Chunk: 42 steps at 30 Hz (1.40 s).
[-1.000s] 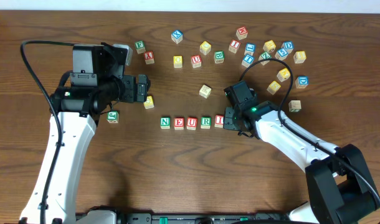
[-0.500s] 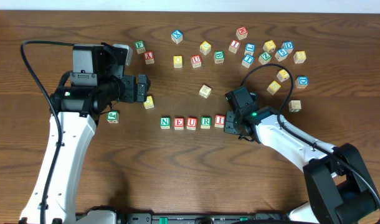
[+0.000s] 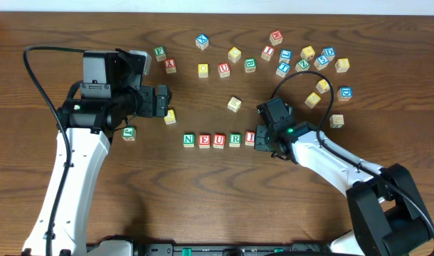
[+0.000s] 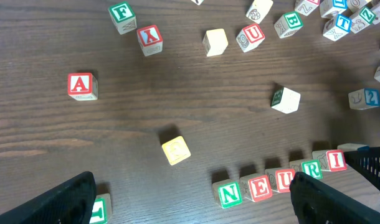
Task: Spell out NEURIPS
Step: 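Lower the blue P block onto the table right of the I block, then nudge the held blue P block into line beside the I block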
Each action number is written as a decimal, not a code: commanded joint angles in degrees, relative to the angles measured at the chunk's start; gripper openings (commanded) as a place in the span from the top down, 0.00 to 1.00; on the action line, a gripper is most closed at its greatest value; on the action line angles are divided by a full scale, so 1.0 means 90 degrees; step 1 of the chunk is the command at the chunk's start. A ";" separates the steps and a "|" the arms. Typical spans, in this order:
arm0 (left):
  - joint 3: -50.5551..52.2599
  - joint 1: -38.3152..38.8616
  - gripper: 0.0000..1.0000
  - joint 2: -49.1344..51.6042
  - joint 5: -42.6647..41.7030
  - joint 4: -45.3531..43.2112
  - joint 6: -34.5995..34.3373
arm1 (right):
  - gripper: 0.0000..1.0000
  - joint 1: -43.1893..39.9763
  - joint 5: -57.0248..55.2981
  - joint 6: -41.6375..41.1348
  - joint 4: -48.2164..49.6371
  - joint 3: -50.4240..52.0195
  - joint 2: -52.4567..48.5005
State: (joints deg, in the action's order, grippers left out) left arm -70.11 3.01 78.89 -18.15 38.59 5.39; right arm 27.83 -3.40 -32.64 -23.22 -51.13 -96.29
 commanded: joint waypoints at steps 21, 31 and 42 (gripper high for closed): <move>-0.0153 -0.0022 0.02 -0.0056 -0.0073 0.0002 0.0041 | 0.81 0.0044 -0.0282 0.0401 -0.0177 0.0027 -0.0046; -0.0153 -0.0022 0.02 -0.0056 -0.0075 0.0002 0.0041 | 0.81 0.0044 -0.0294 0.0447 -0.0114 0.0027 -0.0046; -0.0153 -0.0022 0.02 -0.0056 -0.0075 0.0002 0.0041 | 0.81 0.0148 -0.0296 0.0444 -0.0034 0.0027 -0.0046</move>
State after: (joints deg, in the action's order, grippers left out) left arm -70.11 3.01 78.89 -18.15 38.59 5.41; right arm 27.99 -4.97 -29.45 -24.05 -51.13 -96.29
